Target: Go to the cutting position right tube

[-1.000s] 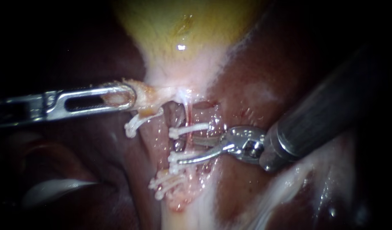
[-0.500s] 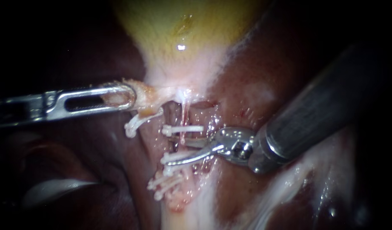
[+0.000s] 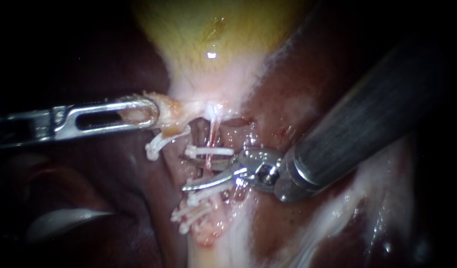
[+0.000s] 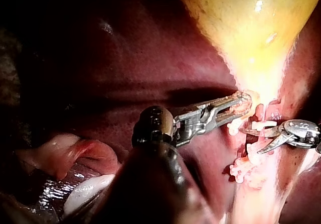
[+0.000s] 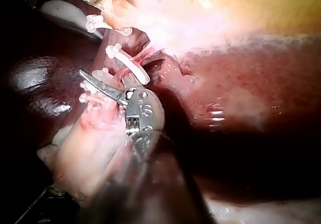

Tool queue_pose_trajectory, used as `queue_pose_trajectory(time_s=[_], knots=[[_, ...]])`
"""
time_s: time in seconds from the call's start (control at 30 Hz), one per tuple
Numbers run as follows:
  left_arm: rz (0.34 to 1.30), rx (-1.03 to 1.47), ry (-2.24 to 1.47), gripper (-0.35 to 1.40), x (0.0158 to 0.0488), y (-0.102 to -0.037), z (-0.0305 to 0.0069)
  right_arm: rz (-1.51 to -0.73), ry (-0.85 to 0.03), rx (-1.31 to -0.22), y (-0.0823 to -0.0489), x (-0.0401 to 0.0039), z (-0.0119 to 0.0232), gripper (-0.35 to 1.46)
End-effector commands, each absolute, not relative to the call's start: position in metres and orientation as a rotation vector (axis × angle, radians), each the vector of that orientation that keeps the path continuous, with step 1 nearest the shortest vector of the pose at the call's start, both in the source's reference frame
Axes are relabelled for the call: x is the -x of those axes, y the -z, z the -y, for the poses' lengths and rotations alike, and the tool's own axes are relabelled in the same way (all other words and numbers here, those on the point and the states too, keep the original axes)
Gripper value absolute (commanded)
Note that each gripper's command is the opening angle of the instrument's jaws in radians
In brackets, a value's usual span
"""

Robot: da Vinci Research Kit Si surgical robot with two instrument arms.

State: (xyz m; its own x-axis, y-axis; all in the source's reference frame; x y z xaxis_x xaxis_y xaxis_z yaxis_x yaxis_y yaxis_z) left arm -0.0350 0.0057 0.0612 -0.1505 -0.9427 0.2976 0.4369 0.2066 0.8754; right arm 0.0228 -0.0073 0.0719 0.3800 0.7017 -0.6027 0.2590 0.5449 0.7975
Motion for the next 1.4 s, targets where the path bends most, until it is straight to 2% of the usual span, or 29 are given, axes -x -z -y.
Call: queue_pose_trajectory(time_s=[0.03,0.53,1.4], knots=[[1.145,-0.593,1.335,-0.35,0.0350,-0.0612,-0.0057,-1.192,-0.353,-1.012,-0.0719,-0.0228,0.0074,1.43],[1.145,-0.594,1.334,-0.35,0.0349,-0.0612,-0.0057,-1.250,-0.357,-1.080,-0.0706,-0.0226,0.0075,1.41],[1.145,-0.594,1.334,-0.35,0.0349,-0.0612,-0.0058,-1.265,-0.367,-1.093,-0.0699,-0.0228,0.0072,1.40]])
